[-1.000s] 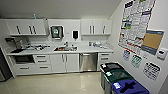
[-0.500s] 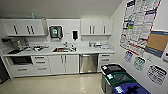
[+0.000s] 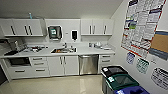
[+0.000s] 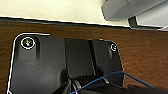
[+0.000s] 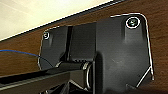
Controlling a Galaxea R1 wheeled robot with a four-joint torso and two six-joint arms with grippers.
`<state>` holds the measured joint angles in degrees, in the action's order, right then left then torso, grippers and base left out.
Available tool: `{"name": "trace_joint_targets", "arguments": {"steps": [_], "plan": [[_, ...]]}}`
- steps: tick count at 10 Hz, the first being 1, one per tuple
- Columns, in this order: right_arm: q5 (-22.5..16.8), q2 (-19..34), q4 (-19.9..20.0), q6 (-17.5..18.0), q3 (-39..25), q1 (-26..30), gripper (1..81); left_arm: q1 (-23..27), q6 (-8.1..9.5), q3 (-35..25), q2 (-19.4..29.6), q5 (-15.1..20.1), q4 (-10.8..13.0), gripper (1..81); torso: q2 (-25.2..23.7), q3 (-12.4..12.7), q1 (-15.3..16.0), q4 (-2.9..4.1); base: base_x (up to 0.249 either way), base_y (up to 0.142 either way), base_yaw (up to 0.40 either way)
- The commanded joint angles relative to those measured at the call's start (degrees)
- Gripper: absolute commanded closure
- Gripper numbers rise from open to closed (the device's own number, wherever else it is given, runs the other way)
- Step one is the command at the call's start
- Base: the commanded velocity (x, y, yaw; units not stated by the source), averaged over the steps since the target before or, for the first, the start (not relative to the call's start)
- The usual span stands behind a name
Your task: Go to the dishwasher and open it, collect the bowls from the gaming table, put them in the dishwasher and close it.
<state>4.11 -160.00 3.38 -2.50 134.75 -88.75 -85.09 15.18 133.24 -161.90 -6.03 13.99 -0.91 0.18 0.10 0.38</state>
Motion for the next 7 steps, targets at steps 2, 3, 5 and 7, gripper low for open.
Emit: {"name": "trace_joint_targets", "arguments": {"steps": [2, 3, 5, 7], "plan": [[-2.9, 0.8, -0.3, 0.0, -0.6, 3.0, 1.0, 3.3, -0.06, -1.0, 0.6, 2.1, 0.9, 1.0, 0.0, 0.0, 0.0, 0.00, 0.135, 0.000, 0.000], [-2.9, 0.8, -0.4, 0.0, -0.6, 3.0, 1.0, 3.2, -0.06, -1.0, 0.7, 2.1, 0.9, 1.0, 0.0, 0.0, 0.0, 0.00, 0.133, 0.000, 0.000], [-2.9, 0.8, -0.4, 0.0, -0.6, 3.0, 1.0, 3.2, -0.06, -1.0, 0.6, 2.1, 0.8, 1.0, 0.0, 0.0, 0.0, 0.00, 0.131, 0.000, 0.000], [-2.9, 0.8, -0.4, 0.0, -0.6, 3.0, 1.0, 3.2, -0.06, -1.0, 0.6, 2.1, 0.8, 1.0, 0.0, 0.0, 0.0, 0.00, 0.123, 0.000, 0.000]]}}
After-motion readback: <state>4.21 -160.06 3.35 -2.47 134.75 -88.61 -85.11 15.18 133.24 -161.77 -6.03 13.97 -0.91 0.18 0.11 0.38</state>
